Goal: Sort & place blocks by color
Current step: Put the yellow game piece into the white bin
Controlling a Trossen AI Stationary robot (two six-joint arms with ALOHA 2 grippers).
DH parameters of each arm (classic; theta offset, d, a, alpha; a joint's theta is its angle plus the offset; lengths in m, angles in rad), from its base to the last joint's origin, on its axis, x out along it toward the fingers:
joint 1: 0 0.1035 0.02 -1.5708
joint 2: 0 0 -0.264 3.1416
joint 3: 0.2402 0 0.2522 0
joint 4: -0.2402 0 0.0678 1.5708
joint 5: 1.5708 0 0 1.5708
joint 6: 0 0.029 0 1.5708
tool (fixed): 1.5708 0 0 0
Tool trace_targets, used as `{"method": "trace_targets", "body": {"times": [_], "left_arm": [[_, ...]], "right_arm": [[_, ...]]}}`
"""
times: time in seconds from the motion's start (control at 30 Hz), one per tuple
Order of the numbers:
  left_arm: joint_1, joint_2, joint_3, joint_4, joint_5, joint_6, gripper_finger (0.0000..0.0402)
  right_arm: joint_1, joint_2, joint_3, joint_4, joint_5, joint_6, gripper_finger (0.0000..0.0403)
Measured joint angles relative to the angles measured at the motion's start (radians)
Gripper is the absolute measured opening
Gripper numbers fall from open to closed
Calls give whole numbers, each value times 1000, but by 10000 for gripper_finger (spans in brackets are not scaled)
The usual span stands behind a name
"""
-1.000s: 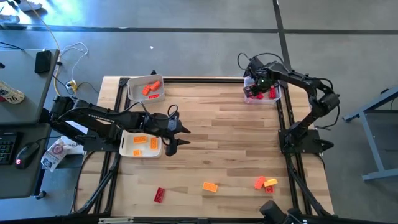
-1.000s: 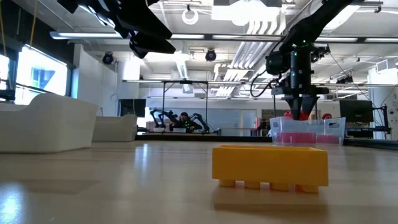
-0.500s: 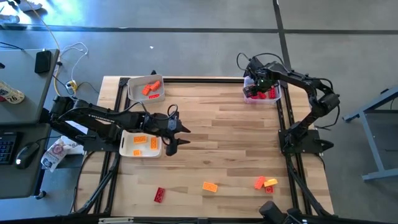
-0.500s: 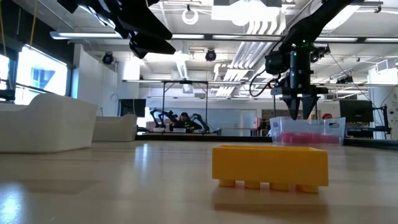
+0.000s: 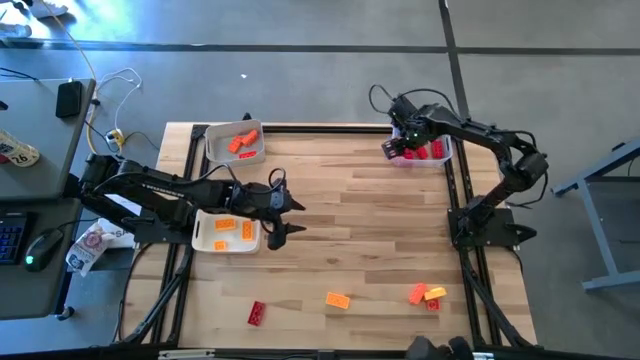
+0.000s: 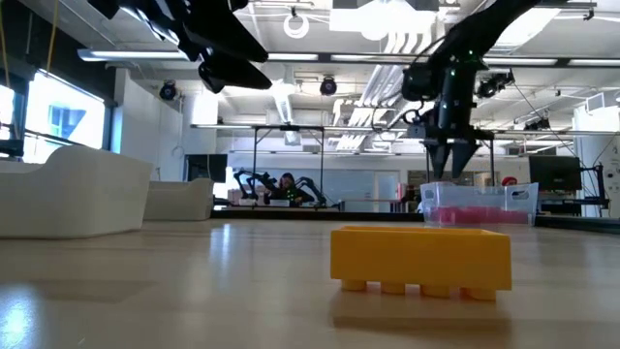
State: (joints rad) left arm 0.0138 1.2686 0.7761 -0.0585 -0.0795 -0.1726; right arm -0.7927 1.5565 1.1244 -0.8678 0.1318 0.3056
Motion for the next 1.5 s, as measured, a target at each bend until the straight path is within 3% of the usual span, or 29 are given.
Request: {"method": "trace_targets", "body": {"times": [0.47,0.83,1.5], "left_arm": [[-128,1,0,118,-64,53,268],[-252,24,0,94,-97,5,268],[-459,68,0,-214,-94,-644,268]], "right_arm": [[172,-94,0,94,21,107,209],[299,-93,0,114,50,149,209],[416,-92,0,119,87,166,209]]}}
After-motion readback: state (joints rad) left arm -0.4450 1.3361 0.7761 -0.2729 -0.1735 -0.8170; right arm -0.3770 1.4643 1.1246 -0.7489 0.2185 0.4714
